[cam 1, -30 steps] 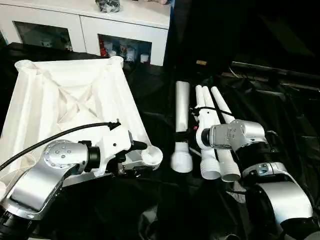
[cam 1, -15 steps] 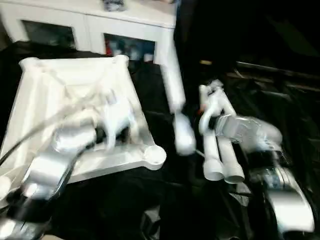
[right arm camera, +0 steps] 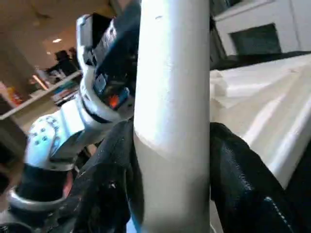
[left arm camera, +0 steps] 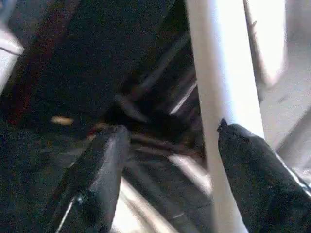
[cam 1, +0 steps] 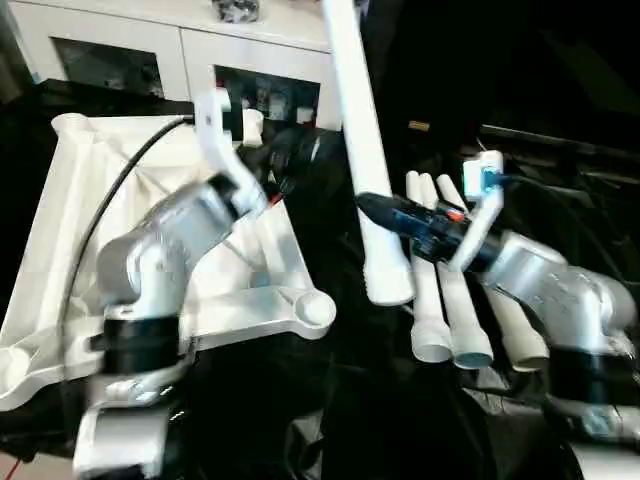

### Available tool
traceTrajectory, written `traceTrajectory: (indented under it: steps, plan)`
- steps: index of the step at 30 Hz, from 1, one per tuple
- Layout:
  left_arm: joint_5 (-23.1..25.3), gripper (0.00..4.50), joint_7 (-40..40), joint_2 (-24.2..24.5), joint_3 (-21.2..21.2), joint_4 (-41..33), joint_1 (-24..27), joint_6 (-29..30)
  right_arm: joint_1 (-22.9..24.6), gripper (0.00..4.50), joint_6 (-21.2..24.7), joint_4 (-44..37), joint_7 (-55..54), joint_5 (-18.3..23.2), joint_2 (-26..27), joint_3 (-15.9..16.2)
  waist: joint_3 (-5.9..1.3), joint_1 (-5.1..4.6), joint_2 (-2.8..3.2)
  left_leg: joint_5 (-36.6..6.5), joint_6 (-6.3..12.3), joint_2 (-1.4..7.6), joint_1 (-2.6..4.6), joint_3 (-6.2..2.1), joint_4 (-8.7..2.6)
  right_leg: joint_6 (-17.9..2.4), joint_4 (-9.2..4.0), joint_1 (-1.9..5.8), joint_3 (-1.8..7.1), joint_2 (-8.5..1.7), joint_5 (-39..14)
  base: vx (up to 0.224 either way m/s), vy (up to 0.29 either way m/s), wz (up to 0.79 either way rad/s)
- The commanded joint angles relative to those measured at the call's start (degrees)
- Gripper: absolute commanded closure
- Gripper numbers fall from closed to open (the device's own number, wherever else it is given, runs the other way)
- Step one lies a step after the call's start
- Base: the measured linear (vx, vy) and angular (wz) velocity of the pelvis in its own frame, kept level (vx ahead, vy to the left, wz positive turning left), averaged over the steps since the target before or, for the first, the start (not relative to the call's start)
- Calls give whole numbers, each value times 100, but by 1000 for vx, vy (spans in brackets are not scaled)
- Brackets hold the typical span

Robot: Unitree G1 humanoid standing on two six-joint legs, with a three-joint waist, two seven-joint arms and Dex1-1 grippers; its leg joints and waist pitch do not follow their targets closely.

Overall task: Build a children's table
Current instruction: Pick table leg

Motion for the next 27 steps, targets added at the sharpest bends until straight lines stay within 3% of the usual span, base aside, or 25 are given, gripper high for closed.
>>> traceTrajectory:
  steps: [1, 3, 6, 14, 16, 17, 21, 27]
  plan:
    - [-375, 118, 40, -110, -31, -209, -98, 251, 16, 266, 60, -196, 52, 86, -80, -24, -363, 37, 69, -58, 101, 178, -42, -55, -372, -869, -496, 405, 322, -585, -742, 0, 0, 0]
    - [-475, 118, 34, -127, -79, -275, -75, 325, 20, 266, 55, -203, 49, 97, -82, -1, -362, 31, 72, -51, 103, 184, -38, -55, -376, -836, -501, 396, 322, -579, -769, 0, 0, 0]
    - [-308, 118, 89, -126, -291, -315, -4, 303, 2, 266, 26, -214, 45, 71, -80, 88, -364, 28, 49, 19, 134, 207, -39, -64, -388, -786, -501, 393, 310, -578, -714, 0, 0, 0]
    - [22, 118, 618, -164, -359, -148, -25, 336, -18, 266, -98, -258, -4, -10, -82, 307, -370, 27, 34, 186, 157, 208, -48, -67, -385, -724, -486, 406, 309, -592, -517, 0, 0, 0]
    - [50, 154, 703, -152, -365, -134, -36, 295, -22, 266, -126, -257, -20, -45, -88, 344, -371, 30, 40, 194, 154, 209, -43, -67, -387, -738, -479, 405, 311, -592, -487, 0, 0, 0]
    - [79, 154, 964, -186, -276, -81, -100, 244, -54, 266, -447, -231, -212, -426, -110, 536, -377, 32, 41, 231, 129, 219, -45, -72, -385, -762, -461, 407, 309, -600, -396, 0, 0, 0]
    - [219, 179, 1485, -303, -109, -14, -236, 219, -228, 266, -1094, -219, -815, -1245, 8, 958, -358, 2, 53, 87, 21, 199, -48, -68, -392, -674, -499, 403, 309, -604, -660, 0, 0, 0]
    - [338, 240, 1781, -448, -216, 30, -280, 199, -272, 266, -1277, -423, -1046, -1561, 205, 1324, -374, -14, 69, 202, 66, 222, -36, -83, -393, -738, -445, 398, 317, -592, -181, 0, 0, 0]
